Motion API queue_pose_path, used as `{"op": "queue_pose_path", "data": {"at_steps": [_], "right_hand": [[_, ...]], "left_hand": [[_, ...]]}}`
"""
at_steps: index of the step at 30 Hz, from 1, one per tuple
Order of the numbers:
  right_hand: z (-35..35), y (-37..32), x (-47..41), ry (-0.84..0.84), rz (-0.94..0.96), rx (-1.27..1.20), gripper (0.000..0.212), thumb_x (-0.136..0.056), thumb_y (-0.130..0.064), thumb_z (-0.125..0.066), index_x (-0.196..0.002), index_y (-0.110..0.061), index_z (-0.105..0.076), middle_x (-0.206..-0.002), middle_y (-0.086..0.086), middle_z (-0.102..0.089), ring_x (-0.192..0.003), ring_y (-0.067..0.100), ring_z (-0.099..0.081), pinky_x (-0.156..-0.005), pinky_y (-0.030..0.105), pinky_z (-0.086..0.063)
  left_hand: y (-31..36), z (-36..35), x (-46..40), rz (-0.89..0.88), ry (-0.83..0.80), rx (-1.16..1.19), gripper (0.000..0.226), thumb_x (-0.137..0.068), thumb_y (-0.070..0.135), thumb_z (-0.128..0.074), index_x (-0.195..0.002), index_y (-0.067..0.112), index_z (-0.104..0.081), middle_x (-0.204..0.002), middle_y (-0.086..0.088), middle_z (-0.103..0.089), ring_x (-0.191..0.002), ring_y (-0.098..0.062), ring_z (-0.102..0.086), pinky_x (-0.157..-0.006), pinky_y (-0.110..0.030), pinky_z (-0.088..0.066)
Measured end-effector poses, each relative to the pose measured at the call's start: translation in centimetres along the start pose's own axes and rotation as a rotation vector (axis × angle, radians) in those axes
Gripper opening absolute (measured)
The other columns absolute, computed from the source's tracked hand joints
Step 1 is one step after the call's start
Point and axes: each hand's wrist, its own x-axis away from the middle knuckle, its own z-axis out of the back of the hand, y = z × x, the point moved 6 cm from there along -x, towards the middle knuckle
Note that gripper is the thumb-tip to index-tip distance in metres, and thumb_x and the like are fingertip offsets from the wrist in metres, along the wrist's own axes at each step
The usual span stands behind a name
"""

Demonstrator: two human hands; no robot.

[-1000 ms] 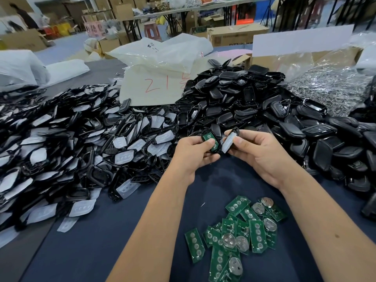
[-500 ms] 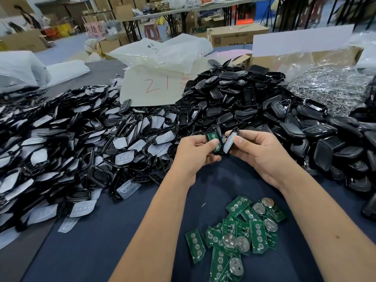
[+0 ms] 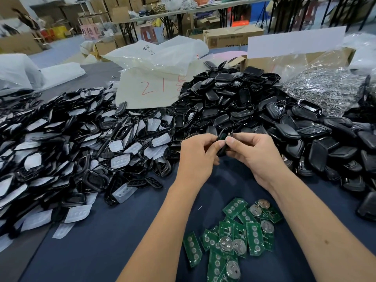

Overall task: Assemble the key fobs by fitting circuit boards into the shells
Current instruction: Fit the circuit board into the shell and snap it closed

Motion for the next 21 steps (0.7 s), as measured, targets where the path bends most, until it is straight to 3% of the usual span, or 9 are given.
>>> {"op": "queue_pose_path", "data": {"at_steps": [3, 7, 10, 13, 15, 18, 21], "right_hand": [[0.1, -0.2, 0.1, 0.02, 0.021, 0.018, 0.008, -0.091, -0.011, -0.078, -0.097, -0.006, -0.081, -0.095, 0.014, -0.079, -0.089, 0.019, -0.075, -0.078, 0.025, -0.061], [0.1, -0.7, 0.2, 0.013, 0.047, 0.011, 0.006, -0.091, -0.012, -0.079, -0.087, -0.013, -0.084, -0.093, 0.014, -0.08, -0.087, 0.021, -0.077, -0.077, 0.025, -0.062], [0.2, -0.8, 0.3, 0.033, 0.078, 0.056, 0.003, -0.087, -0.019, -0.084, -0.084, -0.017, -0.084, -0.085, 0.013, -0.079, -0.078, 0.02, -0.076, -0.071, 0.025, -0.062], [0.7, -0.7, 0.1, 0.077, 0.12, 0.197, 0.017, -0.083, -0.031, -0.088, -0.082, -0.015, -0.081, -0.079, 0.012, -0.078, -0.069, 0.02, -0.074, -0.065, 0.028, -0.062], [1.1, -0.7, -0.1, 0.087, 0.12, 0.239, 0.015, -0.087, -0.036, -0.084, -0.087, -0.021, -0.081, -0.08, 0.006, -0.078, -0.068, 0.019, -0.074, -0.06, 0.028, -0.06], [1.3, -0.9, -0.4, 0.005, 0.108, 0.158, 0.014, -0.098, -0.025, -0.073, -0.111, -0.028, -0.078, -0.083, -0.004, -0.075, -0.07, 0.017, -0.071, -0.055, 0.024, -0.053], [0.9, -0.9, -0.3, -0.104, 0.122, 0.158, 0.023, -0.101, -0.013, -0.067, -0.115, -0.027, -0.079, -0.089, 0.003, -0.075, -0.069, 0.016, -0.066, -0.054, 0.021, -0.05]], "left_hand": [[0.8, -0.5, 0.1, -0.069, -0.053, -0.081, 0.021, -0.104, 0.012, -0.059, -0.098, 0.002, -0.077, -0.088, -0.015, -0.062, -0.07, -0.023, -0.069, -0.059, -0.016, -0.055], [1.5, -1.2, 0.4, -0.142, -0.137, -0.211, 0.015, -0.101, 0.01, -0.06, -0.101, 0.007, -0.074, -0.09, -0.007, -0.053, -0.081, -0.02, -0.061, -0.075, -0.031, -0.055], [1.7, -1.3, 0.6, -0.19, -0.118, -0.293, 0.005, -0.096, 0.013, -0.068, -0.096, 0.013, -0.073, -0.086, -0.001, -0.049, -0.082, -0.016, -0.052, -0.074, -0.03, -0.045], [1.2, -1.1, 0.4, -0.158, -0.093, -0.256, 0.008, -0.095, 0.009, -0.067, -0.09, 0.012, -0.073, -0.081, -0.003, -0.053, -0.079, -0.023, -0.06, -0.075, -0.046, -0.052], [0.8, -0.8, 0.2, -0.135, -0.098, -0.222, 0.01, -0.094, 0.009, -0.066, -0.086, 0.009, -0.073, -0.076, -0.003, -0.06, -0.076, -0.025, -0.064, -0.076, -0.05, -0.054], [0.4, -0.5, 0.1, -0.077, -0.127, -0.111, 0.013, -0.093, 0.005, -0.066, -0.095, 0.011, -0.077, -0.075, -0.004, -0.073, -0.067, -0.02, -0.07, -0.075, -0.042, -0.059], [0.1, -0.4, 0.2, -0.022, -0.118, -0.048, 0.017, -0.092, 0.003, -0.071, -0.1, 0.017, -0.079, -0.079, 0.003, -0.076, -0.062, -0.013, -0.071, -0.07, -0.026, -0.06]]}}
